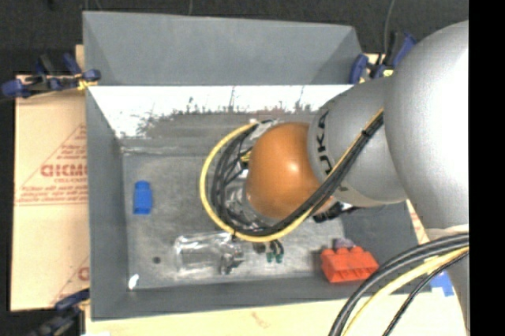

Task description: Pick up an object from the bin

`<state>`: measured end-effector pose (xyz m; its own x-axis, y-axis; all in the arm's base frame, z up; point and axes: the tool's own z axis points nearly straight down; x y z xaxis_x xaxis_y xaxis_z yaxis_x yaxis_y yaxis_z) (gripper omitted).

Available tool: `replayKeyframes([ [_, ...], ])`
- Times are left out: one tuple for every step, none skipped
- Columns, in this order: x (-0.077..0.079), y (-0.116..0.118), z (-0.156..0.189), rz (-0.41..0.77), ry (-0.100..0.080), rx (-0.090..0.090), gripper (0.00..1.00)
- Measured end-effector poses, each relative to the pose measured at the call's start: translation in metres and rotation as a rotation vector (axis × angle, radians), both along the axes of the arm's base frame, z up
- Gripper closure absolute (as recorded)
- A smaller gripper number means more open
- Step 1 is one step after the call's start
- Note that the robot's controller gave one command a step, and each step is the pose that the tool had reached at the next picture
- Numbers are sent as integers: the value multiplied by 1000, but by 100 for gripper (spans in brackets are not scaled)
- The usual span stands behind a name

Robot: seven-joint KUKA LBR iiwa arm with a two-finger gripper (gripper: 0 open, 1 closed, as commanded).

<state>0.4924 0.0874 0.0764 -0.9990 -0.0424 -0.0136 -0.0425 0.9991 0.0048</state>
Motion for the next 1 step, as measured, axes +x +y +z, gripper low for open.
replayKeyframes([
  [12,-1,137,-38,5,-3,100],
])
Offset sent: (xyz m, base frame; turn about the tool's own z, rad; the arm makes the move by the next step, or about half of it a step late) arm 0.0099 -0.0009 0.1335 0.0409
